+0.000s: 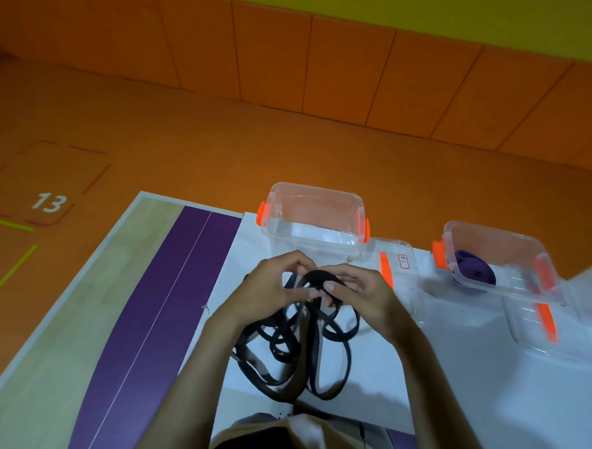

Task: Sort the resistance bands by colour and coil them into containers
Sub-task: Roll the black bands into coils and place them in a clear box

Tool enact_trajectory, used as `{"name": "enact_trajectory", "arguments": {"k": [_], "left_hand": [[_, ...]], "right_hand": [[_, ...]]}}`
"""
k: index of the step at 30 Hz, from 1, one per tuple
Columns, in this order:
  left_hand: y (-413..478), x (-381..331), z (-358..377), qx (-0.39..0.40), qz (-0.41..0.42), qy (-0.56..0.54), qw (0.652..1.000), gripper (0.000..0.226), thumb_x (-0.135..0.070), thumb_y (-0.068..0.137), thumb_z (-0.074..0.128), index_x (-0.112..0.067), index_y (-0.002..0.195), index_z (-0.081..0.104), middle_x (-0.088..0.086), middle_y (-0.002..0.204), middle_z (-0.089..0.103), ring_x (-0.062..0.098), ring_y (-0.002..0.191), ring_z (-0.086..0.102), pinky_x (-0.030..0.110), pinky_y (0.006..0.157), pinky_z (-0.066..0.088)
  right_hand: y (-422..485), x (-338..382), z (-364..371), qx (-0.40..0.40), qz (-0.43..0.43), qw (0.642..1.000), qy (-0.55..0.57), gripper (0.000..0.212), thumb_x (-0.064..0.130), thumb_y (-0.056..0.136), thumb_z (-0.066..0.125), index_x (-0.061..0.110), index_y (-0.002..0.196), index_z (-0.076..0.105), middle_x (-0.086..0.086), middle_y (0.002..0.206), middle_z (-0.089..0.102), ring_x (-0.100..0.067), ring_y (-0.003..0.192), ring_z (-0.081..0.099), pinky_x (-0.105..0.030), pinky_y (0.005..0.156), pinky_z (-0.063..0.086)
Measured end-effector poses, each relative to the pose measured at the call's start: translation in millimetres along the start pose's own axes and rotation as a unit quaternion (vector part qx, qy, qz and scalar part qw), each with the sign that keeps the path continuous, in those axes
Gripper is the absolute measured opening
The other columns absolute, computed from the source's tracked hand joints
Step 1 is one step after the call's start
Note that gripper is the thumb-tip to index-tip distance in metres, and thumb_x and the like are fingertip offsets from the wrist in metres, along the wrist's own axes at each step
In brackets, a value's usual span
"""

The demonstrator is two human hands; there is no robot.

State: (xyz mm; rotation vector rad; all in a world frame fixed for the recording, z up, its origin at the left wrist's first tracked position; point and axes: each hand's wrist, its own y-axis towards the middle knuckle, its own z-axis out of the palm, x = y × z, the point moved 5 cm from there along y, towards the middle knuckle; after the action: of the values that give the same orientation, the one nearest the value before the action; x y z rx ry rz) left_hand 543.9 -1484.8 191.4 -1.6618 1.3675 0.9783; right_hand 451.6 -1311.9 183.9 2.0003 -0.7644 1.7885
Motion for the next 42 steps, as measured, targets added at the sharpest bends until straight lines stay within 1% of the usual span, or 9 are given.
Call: {"name": "enact_trajectory", "arguments": {"k": [6,12,15,18,22,26,29,36,42], "left_hand": [[-5.4,3.1,-18.3,-0.060,0.017,-0.035,0.997,0.016,-0.017,0.085,0.089,-0.028,0.093,0.081,-0.010,0.091,0.080,0.011,0.091,0.076,0.019,0.088,0.057],[-15.0,31.0,-42.3,-0.111,-0.017,0.017,0.993,0.014,-0.018,0.087,0.087,-0.027,0.093,0.080,-0.016,0.090,0.079,0.004,0.090,0.074,0.012,0.083,0.055],[-16.5,46.6,-36.3,-0.053,-0.063,0.079,0.993,0.019,-0.014,0.088,0.086,-0.027,0.097,0.077,-0.013,0.089,0.078,0.003,0.088,0.074,0.028,0.089,0.061],[-16.6,50.3,-19.1,0.025,-0.090,0.098,0.991,0.046,-0.021,0.088,0.087,-0.036,0.126,0.068,-0.012,0.116,0.072,0.012,0.114,0.068,0.038,0.099,0.057],[-9.3,20.8,11.1,0.047,-0.035,0.039,0.998,0.074,-0.050,0.082,0.087,-0.055,0.145,0.048,-0.032,0.141,0.055,-0.011,0.137,0.046,0.009,0.104,0.037],[-0.1,1.1,28.4,-0.023,0.036,0.069,0.997,0.030,-0.037,0.092,0.081,-0.040,0.118,0.067,-0.025,0.106,0.072,-0.002,0.102,0.066,0.008,0.080,0.047],[-0.7,4.0,20.9,-0.052,0.038,0.084,0.994,0.011,-0.032,0.095,0.078,-0.036,0.100,0.069,-0.018,0.084,0.070,0.006,0.080,0.067,0.015,0.068,0.048],[-1.7,16.0,19.5,-0.060,0.022,0.164,0.984,0.018,-0.031,0.095,0.079,-0.025,0.090,0.063,-0.013,0.073,0.061,0.006,0.075,0.060,0.019,0.061,0.044],[1.2,12.5,22.7,-0.053,0.029,0.228,0.972,0.021,-0.030,0.097,0.076,-0.019,0.089,0.060,-0.007,0.076,0.060,0.012,0.071,0.058,0.034,0.066,0.052]], "right_hand": [[-9.0,-24.7,-8.2,0.010,0.068,0.997,-0.030,0.033,0.033,0.089,0.086,0.031,0.115,0.065,-0.007,0.096,0.081,-0.026,0.091,0.080,-0.019,0.085,0.057],[-22.4,-35.8,-30.0,-0.034,0.073,0.996,-0.043,0.015,0.021,0.104,0.067,0.032,0.106,0.076,-0.007,0.097,0.079,-0.028,0.088,0.079,-0.038,0.085,0.066],[-22.9,-28.8,-33.9,-0.077,0.069,0.995,-0.013,0.021,0.016,0.107,0.061,0.030,0.106,0.077,-0.009,0.090,0.076,-0.027,0.083,0.077,-0.032,0.075,0.064],[-19.6,-20.1,-29.4,-0.071,0.049,0.996,-0.020,0.021,0.012,0.108,0.057,0.022,0.109,0.076,-0.011,0.080,0.071,-0.023,0.071,0.068,-0.028,0.070,0.058],[-13.1,-4.7,-16.5,-0.035,0.023,0.998,-0.048,0.024,0.006,0.107,0.057,0.022,0.106,0.076,-0.009,0.072,0.064,-0.019,0.063,0.055,-0.030,0.064,0.047],[-11.0,6.2,-7.2,-0.014,0.008,0.998,-0.061,0.019,0.013,0.103,0.066,0.029,0.110,0.075,0.006,0.084,0.071,-0.006,0.070,0.063,-0.018,0.066,0.049],[-14.8,3.7,-14.8,-0.052,0.037,0.998,0.007,0.024,0.025,0.093,0.077,0.031,0.115,0.072,0.002,0.110,0.076,-0.016,0.088,0.074,-0.026,0.077,0.059],[-19.7,-10.8,-32.0,-0.175,0.077,0.972,0.135,0.012,0.003,0.104,0.062,0.006,0.109,0.072,-0.006,0.105,0.080,-0.024,0.102,0.079,-0.036,0.092,0.064],[-19.8,-7.7,-31.0,-0.200,0.102,0.965,0.134,0.020,0.020,0.090,0.079,0.005,0.104,0.075,-0.010,0.101,0.080,-0.025,0.093,0.080,-0.033,0.084,0.066]]}}
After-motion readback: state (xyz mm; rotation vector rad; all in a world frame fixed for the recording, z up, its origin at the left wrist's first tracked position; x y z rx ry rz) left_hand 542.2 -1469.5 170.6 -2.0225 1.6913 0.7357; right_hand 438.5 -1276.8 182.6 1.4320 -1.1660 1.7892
